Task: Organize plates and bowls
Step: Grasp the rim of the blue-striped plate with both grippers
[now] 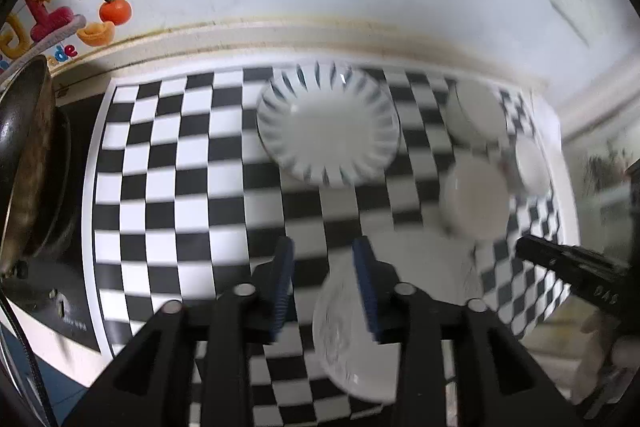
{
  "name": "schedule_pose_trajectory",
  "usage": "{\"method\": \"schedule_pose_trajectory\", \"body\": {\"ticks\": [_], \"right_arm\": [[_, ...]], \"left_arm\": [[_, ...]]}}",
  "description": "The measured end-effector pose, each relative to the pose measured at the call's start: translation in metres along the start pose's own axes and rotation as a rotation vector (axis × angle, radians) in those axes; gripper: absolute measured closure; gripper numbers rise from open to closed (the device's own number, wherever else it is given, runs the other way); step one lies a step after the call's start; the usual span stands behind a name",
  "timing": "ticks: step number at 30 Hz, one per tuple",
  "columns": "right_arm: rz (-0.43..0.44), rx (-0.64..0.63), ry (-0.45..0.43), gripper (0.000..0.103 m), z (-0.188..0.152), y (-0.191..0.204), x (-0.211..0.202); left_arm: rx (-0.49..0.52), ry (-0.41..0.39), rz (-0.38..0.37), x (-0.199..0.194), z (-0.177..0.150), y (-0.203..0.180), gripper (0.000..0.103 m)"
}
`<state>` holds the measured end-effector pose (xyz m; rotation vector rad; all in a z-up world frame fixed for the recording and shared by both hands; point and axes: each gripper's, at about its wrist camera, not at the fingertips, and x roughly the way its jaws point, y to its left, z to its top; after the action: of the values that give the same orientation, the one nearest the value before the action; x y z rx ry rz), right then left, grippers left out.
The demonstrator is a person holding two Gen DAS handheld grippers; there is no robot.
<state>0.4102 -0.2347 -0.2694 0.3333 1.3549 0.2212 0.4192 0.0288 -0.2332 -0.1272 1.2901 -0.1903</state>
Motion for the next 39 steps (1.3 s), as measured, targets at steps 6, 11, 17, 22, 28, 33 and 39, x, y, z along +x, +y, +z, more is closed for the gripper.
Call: {"method": "schedule_pose_trajectory", "body": {"ticks": [6, 11, 17, 22, 28, 33, 39], "right_arm": [[0.053, -0.018, 0.048, 0.061, 0.089, 0.01, 0.04], [0.034, -0.008, 0.11, 0.061, 0.154, 0.005, 0.102], [-0.001, -0.025, 0.192, 0.061, 0.192, -0.003, 0.163], [0.022, -0.013, 0.246, 0.061, 0.206, -0.006, 0.194], [0.039, -0.039, 0.279, 0.087, 0.21, -0.002, 0.211], [-0.006, -0.107, 0.252, 0.09, 0.208, 0.007, 0.212], [0.005, -0.115, 0.248, 0.09, 0.204, 0.002, 0.207]], "left_arm": [[-0.186, 0.092, -0.068, 0.05, 0.064, 0.054, 0.064], [-0.25, 0.193, -0.054, 0.114, 0.089, 0.076, 0.064], [-0.278, 0.263, -0.038, 0.161, 0.099, 0.08, 0.064], [-0.293, 0.283, -0.048, 0.178, 0.103, 0.081, 0.067], [-0.243, 0.262, -0.024, 0.18, 0.113, 0.074, 0.073], [-0.238, 0.246, -0.002, 0.178, 0.11, 0.072, 0.077], [-0.208, 0.208, 0.017, 0.163, 0.103, 0.062, 0.077]]}}
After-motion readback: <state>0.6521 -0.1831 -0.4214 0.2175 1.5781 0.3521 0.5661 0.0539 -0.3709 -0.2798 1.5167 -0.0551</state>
